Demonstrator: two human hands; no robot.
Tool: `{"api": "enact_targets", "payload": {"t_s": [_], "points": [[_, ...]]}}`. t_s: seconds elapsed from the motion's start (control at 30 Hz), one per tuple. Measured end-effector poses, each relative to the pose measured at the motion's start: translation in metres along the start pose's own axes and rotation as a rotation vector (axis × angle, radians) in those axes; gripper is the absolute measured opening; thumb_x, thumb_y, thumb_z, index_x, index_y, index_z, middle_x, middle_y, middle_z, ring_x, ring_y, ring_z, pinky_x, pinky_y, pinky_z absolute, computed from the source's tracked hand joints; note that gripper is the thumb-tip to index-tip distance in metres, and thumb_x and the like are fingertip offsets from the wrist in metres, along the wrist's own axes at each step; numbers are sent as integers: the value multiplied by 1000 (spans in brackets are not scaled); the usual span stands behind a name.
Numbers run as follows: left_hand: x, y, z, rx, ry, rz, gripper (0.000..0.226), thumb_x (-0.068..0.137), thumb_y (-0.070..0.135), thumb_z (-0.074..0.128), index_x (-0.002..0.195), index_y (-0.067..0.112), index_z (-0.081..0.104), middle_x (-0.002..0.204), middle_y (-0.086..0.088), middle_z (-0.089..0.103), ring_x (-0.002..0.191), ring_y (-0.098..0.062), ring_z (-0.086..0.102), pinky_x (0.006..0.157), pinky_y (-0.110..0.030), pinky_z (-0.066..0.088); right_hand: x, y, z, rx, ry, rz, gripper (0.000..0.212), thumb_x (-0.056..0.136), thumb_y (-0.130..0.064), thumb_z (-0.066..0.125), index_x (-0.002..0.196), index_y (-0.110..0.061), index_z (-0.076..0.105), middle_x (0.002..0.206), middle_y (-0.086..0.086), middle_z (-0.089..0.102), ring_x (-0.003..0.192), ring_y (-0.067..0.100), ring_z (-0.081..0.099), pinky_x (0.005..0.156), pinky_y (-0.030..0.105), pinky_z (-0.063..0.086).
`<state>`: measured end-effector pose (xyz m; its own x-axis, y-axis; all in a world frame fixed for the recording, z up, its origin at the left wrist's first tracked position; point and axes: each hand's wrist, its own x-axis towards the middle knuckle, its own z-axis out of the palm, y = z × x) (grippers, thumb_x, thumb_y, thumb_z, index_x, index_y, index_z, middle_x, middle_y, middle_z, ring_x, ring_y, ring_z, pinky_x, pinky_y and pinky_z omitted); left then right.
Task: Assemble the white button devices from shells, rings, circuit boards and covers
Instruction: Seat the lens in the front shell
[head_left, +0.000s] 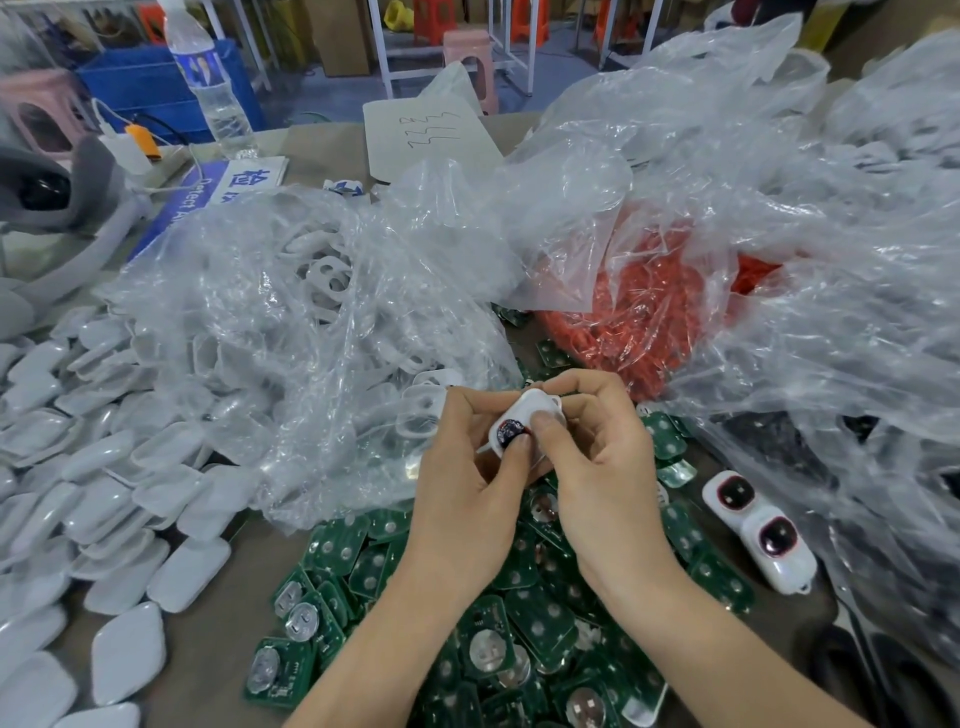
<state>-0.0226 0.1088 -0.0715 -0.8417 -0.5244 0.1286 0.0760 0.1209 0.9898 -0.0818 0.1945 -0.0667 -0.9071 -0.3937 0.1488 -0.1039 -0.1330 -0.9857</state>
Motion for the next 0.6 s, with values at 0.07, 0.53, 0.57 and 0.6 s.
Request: {"api": "enact_targets", "payload": {"t_s": [0.07, 0.53, 0.57, 0.6], "points": [[1, -1, -1, 16, 8, -4, 24, 93, 8, 58, 100, 31, 57, 98, 4, 73, 90, -16, 71, 82, -41, 59, 1, -1, -2, 19, -10, 7, 29, 92, -2, 58, 88, -31, 59, 76, 3, 67, 66, 12, 61, 59, 20, 49], [4, 2, -9, 45, 4, -27, 27, 93, 5, 60, 99, 29, 70, 82, 8, 76, 72, -11, 74, 69, -20, 58, 15, -8, -17, 66, -129, 136, 26, 80, 3, 70, 81, -23, 73, 80, -1, 74, 72, 9, 68, 64, 18, 53], [4, 2, -9, 33, -3, -34, 27, 93, 5, 60, 99, 29, 70, 81, 8, 76, 70, -12, 74, 67, -18, 58, 16, -9, -18, 73, -140, 151, 28, 79, 3, 70, 79, -24, 74, 78, -2, 73, 71, 9, 67, 65, 20, 53], [4, 3, -10, 23, -12, -44, 27, 93, 4, 60, 101, 28, 71, 81, 7, 76, 69, -13, 74, 66, -17, 57, 17, -9, -19, 86, -151, 171, 29, 79, 3, 70, 78, -25, 75, 77, -2, 73, 72, 10, 67, 69, 23, 54]]}}
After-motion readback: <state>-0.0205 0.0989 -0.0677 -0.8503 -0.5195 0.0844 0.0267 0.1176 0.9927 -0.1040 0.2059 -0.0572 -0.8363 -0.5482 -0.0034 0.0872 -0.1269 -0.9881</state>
